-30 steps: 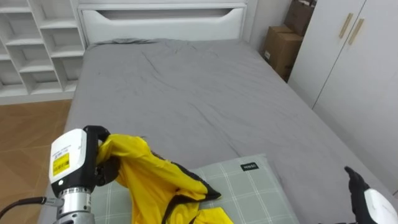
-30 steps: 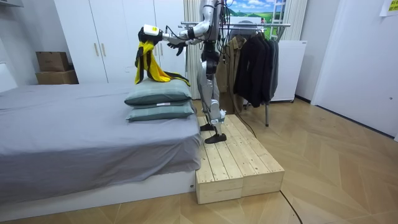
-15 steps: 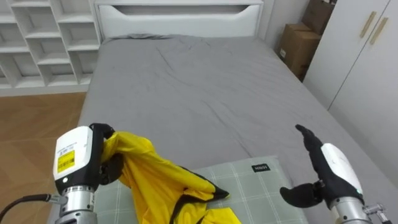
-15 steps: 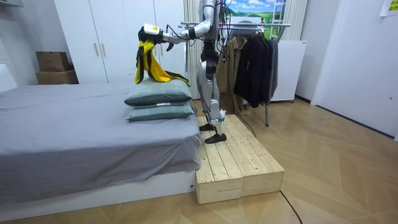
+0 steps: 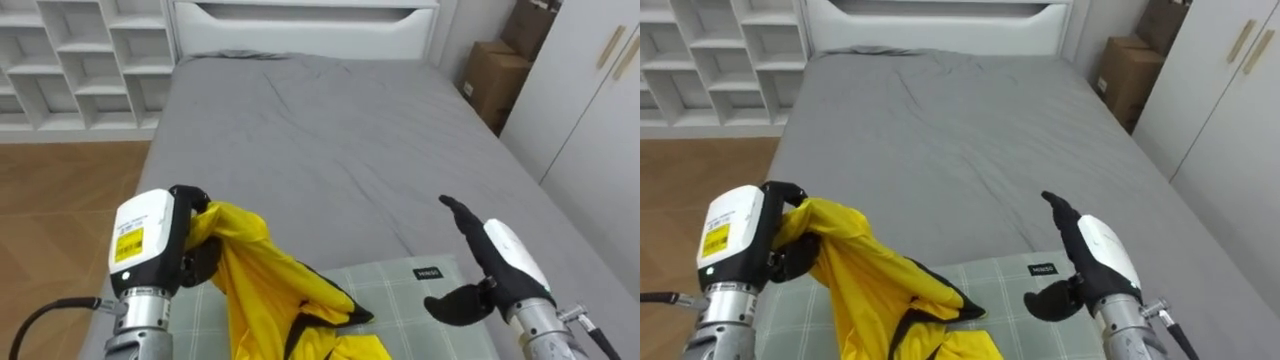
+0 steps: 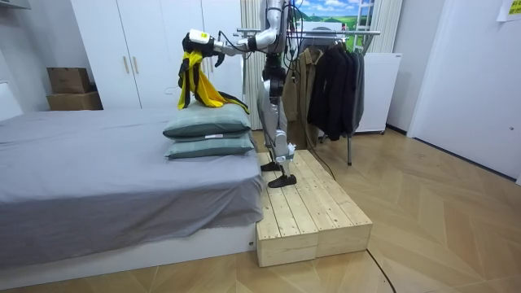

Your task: Hang clothes

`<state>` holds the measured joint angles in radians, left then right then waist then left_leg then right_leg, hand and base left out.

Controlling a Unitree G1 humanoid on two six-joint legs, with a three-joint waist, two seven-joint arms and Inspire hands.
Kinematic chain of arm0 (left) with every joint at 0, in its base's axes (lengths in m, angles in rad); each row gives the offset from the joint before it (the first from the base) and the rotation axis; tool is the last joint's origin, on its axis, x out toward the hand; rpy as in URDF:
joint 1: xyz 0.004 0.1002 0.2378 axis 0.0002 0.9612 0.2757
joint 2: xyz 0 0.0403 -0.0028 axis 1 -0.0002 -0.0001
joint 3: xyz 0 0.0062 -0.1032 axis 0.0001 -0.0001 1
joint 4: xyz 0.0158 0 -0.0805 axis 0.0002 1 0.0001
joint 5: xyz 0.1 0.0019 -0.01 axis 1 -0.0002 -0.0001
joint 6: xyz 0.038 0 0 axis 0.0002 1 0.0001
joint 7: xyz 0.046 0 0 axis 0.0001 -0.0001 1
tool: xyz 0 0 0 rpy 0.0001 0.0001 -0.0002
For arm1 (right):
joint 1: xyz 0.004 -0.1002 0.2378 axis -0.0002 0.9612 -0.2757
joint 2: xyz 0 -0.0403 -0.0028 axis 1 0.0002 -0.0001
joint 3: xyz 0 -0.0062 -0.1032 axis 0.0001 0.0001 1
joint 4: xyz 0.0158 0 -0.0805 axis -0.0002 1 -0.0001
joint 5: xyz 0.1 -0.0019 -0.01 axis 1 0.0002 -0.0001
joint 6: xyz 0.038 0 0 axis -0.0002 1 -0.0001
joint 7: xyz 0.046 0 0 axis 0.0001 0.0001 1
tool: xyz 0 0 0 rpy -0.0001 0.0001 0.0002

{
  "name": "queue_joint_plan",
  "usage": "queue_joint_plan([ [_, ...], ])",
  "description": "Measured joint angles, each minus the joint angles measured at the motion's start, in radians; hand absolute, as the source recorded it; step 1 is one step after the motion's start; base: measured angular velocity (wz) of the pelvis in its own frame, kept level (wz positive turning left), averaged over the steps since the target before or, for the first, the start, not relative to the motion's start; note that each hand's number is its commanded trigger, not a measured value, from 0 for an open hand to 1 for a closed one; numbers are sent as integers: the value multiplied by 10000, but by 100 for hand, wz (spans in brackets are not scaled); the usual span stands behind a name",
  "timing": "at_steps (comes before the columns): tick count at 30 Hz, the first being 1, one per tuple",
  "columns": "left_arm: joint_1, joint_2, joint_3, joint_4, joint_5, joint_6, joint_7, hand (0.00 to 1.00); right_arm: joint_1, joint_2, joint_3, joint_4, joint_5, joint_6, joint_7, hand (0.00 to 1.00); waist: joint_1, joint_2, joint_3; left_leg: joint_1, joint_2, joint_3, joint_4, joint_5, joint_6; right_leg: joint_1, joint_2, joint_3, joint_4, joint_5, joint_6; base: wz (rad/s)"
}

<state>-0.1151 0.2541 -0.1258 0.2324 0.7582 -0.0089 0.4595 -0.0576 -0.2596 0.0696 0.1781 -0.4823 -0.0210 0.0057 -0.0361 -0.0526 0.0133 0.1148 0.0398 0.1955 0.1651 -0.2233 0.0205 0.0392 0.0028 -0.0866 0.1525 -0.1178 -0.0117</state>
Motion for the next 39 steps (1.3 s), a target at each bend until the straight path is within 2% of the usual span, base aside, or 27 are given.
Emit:
queue_joint_plan([
  [5, -24, -8, -5, -1, 439, 0, -200, 100, -2, 0, 89, 147, 22, -22, 133, 0, 118, -27, 5, 10, -8, -67, -13, 0, 0, 48, 9, -44, -28, 0, 0, 4],
  [9, -24, -108, -41, -55, 1024, 1, -330, 100, -84, 8, 265, 1003, 35, -27, 409, 0, 171, -27, 6, 16, -8, -128, -9, 0, 0, 96, 4, -43, -44, 0, 1, 7],
  [14, -24, -115, -184, -467, 1274, -42, -325, 100, -128, 80, 293, 1362, 495, -28, 792, 0, 165, -2, 17, -32, -8, -129, -5, 0, 0, 68, -6, -91, -46, -1, 1, 0],
  [21, -76, -95, -602, -621, 1585, -249, -46, 100, -1292, 221, 727, 2888, 2219, -34, 854, 0, 196, 79, 13, -10, -2, -257, 29, 1, -1, 130, -13, -249, -61, -1, 1, 4],
  [26, -78, -123, -787, -1089, 2218, -309, -34, 100, -1650, 252, 1116, 3733, 2129, -78, 1102, 0, 239, 118, 15, -201, -35, -471, 176, 1, -2, 128, -31, -431, -142, 0, 1, 12],
  [28, -80, -126, -845, -1263, 2382, -487, 27, 100, -1668, 253, 1224, 4001, 2038, -88, 1240, 0, 258, 182, 8, -235, -39, -570, 188, 1, -2, 133, -40, -513, -143, 0, 1, 11],
  [33, -152, -135, -868, -1276, 2443, -593, 53, 100, -1720, 253, 1272, 4094, 2085, -103, 1397, 0, 360, 278, 14, -251, -18, -612, 188, 1, -3, 134, -28, -525, -166, -1, 0, 1],
  [36, -454, -129, -963, -1354, 2843, -592, 50, 100, -1929, 266, 1340, 4302, 2104, -112, 1441, 0, 443, 285, 14, -325, -15, -612, 231, 2, -3, 107, -32, -525, -177, -1, 0, 0],
  [39, -473, -125, -1150, -2039, 3057, -667, 48, 100, -2342, 294, 1583, 4659, 2103, -150, 1539, 0, 437, 287, 14, -313, -15, -589, 228, 2, -3, 111, -33, -519, -176, -1, 0, 0],
])
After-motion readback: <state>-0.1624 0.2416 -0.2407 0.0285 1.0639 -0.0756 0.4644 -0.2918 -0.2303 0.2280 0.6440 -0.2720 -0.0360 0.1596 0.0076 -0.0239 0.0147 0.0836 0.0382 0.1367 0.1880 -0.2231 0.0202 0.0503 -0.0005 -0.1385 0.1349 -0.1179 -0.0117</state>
